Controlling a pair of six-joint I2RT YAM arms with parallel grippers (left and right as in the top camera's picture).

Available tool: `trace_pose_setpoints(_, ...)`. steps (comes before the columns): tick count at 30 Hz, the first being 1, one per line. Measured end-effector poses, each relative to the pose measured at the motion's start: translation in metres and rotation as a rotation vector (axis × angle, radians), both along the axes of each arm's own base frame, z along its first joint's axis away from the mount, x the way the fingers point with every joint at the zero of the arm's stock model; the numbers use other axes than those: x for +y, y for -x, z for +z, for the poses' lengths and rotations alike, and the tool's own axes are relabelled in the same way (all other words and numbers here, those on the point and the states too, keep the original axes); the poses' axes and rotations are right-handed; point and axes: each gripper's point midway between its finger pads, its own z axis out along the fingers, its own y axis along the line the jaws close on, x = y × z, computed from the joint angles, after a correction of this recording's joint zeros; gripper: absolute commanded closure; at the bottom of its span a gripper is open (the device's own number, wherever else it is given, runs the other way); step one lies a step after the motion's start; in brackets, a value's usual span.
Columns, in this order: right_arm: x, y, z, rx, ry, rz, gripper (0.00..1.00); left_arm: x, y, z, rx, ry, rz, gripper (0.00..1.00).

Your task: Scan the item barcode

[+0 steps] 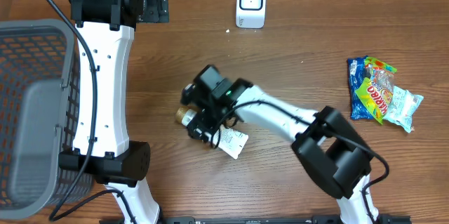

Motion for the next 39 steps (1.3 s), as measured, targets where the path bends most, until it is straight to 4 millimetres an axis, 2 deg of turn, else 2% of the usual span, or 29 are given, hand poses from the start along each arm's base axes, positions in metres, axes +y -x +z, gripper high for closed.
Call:
trace_pose_setpoints(1, 0.003, 0.003, -0.003, -0.034, 0.02, 0.019, 0.04, 0.0, 0.0, 0.0, 0.0, 0.0, 0.0, 0.0)
trace_pose_setpoints(3, 0.008, 0.008, -0.012, -0.092, 0.066, 0.051, 0.18, 0.0, 0.0, 0.0, 0.0, 0.0, 0.0, 0.0)
trace_pose_setpoints(5, 0.009, 0.011, -0.019, -0.135, 0.108, 0.063, 0.26, 0.0, 0.0, 0.0, 0.0, 0.0, 0.0, 0.01)
trace_pose_setpoints(11, -0.005, -0.012, -0.022, -0.195, 0.17, -0.03, 0.4, 0.0, 0.0, 0.0, 0.0, 0.0, 0.0, 0.0)
trace_pose_setpoints(15, -0.026, -0.039, -0.023, -0.179, 0.182, -0.17, 0.43, 0.0, 0.0, 0.0, 0.0, 0.0, 0.0, 0.01)
trace_pose_setpoints(20, -0.058, -0.076, -0.022, -0.133, 0.18, -0.402, 0.42, 0.0, 0.0, 0.0, 0.0, 0.0, 0.0, 0.0)
trace_pose_setpoints(25, -0.089, -0.107, -0.02, -0.01, 0.121, -0.674, 0.42, 0.0, 0.0, 0.0, 0.0, 0.0, 0.0, 0.0)
trace_pose_setpoints(31, -0.108, -0.128, -0.013, 0.189, -0.013, -0.883, 0.44, 0.0, 0.0, 0.0, 0.0, 0.0, 0.0, 0.01)
trace_pose_setpoints(39, -0.131, -0.146, -0.01, 0.309, -0.087, -0.998, 0.46, 0.0, 0.0, 0.0, 0.0, 0.0, 0.0, 0.0)
